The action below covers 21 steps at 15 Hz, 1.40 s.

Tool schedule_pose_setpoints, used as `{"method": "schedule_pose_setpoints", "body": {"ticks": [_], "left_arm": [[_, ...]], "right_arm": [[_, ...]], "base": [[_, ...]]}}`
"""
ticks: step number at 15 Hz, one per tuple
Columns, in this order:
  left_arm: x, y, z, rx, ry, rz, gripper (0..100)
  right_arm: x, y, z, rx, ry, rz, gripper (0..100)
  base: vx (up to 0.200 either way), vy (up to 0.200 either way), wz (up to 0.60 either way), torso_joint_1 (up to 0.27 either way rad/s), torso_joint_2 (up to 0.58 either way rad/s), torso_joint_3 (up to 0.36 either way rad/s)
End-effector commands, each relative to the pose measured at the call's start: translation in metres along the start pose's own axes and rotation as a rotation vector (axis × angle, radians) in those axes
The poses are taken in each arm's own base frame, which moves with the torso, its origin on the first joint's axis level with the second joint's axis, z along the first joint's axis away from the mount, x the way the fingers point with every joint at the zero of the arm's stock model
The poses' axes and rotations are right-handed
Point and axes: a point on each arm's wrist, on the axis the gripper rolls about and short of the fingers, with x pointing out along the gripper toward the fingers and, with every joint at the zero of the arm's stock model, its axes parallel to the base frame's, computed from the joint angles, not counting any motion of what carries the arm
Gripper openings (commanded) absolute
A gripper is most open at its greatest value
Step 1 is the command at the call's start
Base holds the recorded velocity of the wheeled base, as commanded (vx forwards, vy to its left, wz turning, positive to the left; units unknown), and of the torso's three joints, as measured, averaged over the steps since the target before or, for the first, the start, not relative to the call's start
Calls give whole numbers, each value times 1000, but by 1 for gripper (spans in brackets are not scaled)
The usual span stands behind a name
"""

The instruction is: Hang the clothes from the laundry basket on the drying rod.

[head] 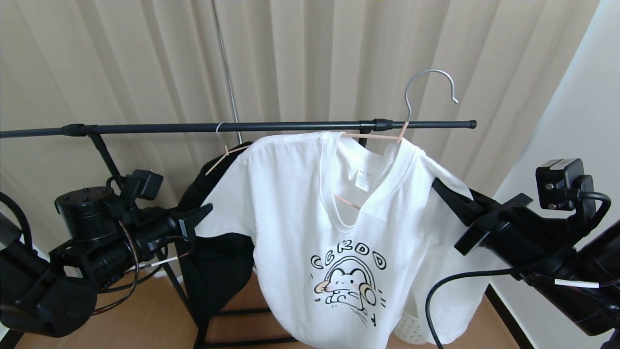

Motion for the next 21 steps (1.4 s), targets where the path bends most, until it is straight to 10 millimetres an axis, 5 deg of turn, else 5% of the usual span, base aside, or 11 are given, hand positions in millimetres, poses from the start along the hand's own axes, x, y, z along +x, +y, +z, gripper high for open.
{"method": "schedule_pose_setpoints", "body": {"ticks": [1, 5, 15, 21], "left_arm": [[-8, 0, 3, -11, -13, -22, 100], [-15, 2, 15, -26, -56, -13, 100], [-70, -43, 110, -25, -22, -193, 100], [-83, -62, 132, -16, 20, -268, 100]], "right_arm": [[0, 0, 0, 0, 2, 0, 0], [0, 0, -2, 0, 7, 0, 0], [-5, 2, -11, 57, 60, 88, 0], [-10, 3, -16, 73, 95, 156, 0]], "base": [[0, 0, 0, 0, 0, 0], [0, 0, 0, 0, 0, 0], [0, 0, 0, 0, 0, 0], [0, 0, 0, 0, 0, 0]]}}
